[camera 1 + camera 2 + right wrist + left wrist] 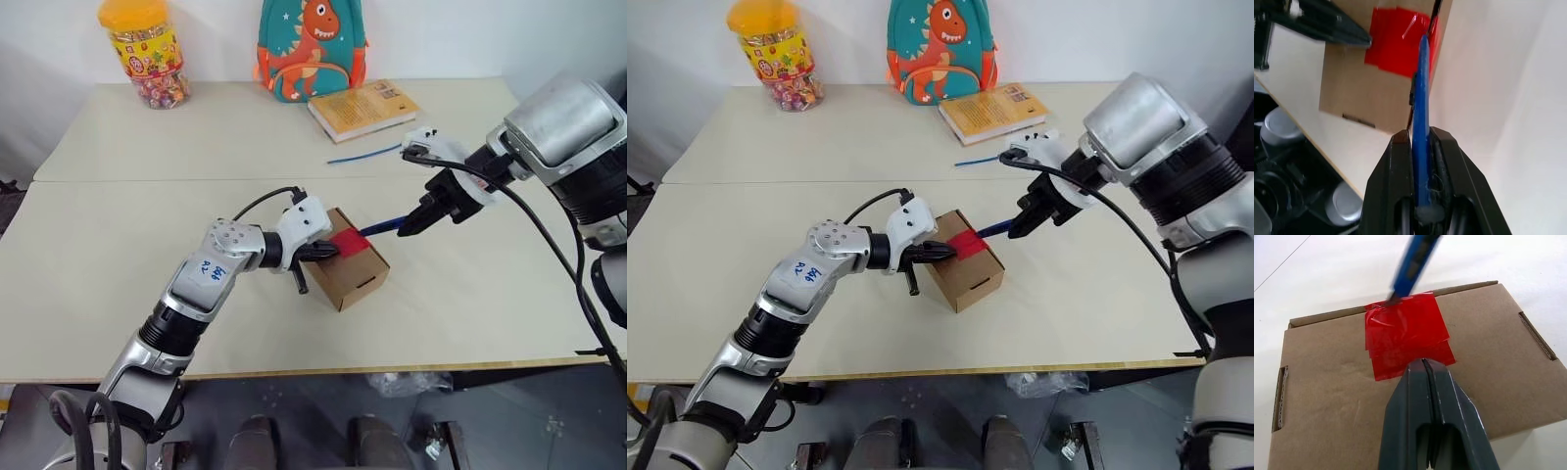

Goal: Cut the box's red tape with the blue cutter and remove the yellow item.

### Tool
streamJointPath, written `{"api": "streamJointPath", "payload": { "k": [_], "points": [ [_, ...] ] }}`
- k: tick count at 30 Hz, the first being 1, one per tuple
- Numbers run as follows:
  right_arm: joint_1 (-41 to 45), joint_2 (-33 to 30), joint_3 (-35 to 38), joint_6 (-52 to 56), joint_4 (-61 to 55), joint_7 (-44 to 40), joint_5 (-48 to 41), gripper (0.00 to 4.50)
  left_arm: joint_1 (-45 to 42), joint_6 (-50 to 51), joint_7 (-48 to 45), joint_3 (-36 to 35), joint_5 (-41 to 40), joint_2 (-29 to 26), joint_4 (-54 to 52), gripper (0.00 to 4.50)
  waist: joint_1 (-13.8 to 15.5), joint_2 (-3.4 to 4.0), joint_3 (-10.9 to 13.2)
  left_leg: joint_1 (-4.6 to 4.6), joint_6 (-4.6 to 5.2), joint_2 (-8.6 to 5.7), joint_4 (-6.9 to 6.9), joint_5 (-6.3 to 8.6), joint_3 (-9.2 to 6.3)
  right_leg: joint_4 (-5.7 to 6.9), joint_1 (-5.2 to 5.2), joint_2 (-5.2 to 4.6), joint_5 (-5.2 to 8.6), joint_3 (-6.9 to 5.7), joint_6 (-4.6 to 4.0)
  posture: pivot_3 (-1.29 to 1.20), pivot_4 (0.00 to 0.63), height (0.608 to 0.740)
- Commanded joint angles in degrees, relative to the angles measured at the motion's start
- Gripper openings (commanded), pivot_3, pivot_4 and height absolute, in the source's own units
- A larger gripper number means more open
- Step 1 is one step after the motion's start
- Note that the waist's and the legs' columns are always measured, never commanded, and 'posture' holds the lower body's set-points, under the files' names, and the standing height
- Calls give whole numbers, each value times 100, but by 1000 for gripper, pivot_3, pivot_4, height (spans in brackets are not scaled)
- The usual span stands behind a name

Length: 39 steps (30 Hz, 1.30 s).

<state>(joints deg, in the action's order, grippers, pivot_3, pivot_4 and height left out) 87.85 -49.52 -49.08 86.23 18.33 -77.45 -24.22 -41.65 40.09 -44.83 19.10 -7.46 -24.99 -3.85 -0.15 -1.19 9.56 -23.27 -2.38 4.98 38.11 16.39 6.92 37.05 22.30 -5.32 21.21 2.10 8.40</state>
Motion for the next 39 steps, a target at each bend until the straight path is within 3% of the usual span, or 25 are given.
{"api": "streamJointPath", "payload": {
  "k": [1,6,14,22,25,28,30,31,34,39],
  "points": [
    [-74,-131,-48,122,-383,-297,-293,164,536,566,-98,679,291,-118,554,0,1,-2,-7,0,1,0,0,0,0,0,0,0,0,0,0,0,150,740],
    [-201,-253,-59,94,-421,-312,-242,164,535,556,-107,672,291,-126,578,0,1,-4,-12,1,1,0,0,1,0,-1,0,0,1,0,-2,0,150,740],
    [-708,-977,178,481,-1256,-299,-628,164,573,573,-77,612,269,-147,543,0,3,-14,-22,5,4,1,1,5,-1,-3,-4,-2,2,0,-3,0,150,740],
    [-1525,-1508,2518,-879,-616,-229,-742,164,635,226,-128,77,-91,-24,360,0,-10,-18,-25,23,8,1,-2,11,-1,-19,-29,-1,3,-3,-5,0,150,740],
    [-2223,-1825,3540,-1254,-612,-327,-1036,164,597,78,-254,-324,-446,63,234,0,10,-19,-25,23,6,3,-6,11,-5,-27,-31,0,3,-7,-5,0,150,740],
    [-3601,-1741,5235,-2185,-234,91,-1202,164,517,-195,-521,-805,-902,119,100,0,32,-29,-19,21,9,3,-3,16,-5,-47,-46,-3,1,-12,-2,0,150,740],
    [-4090,-1427,5934,-2557,22,556,-1199,164,499,-336,-597,-1009,-1063,136,95,0,35,-28,-12,19,18,1,7,21,-4,-54,-55,-7,-1,-15,3,0,150,740],
    [-4446,-1151,6214,-3386,246,1049,-911,164,496,-398,-686,-1198,-1225,117,67,0,30,-23,-6,19,20,-1,12,22,1,-55,-56,-10,-4,-14,9,0,150,740],
    [-5319,-549,6550,-5856,643,1932,-51,164,499,-353,-861,-1721,-1670,-3,1,0,4,-29,-1,18,19,-1,17,21,2,-54,-52,-8,-8,-13,16,0,150,740],
    [-5748,177,6565,-7533,1212,2837,580,164,899,-274,-1285,-1952,-1823,-792,-189,0,-136,55,53,18,14,-1,8,18,15,-51,-42,-9,-11,-6,21,0,150,740]
  ]
}}
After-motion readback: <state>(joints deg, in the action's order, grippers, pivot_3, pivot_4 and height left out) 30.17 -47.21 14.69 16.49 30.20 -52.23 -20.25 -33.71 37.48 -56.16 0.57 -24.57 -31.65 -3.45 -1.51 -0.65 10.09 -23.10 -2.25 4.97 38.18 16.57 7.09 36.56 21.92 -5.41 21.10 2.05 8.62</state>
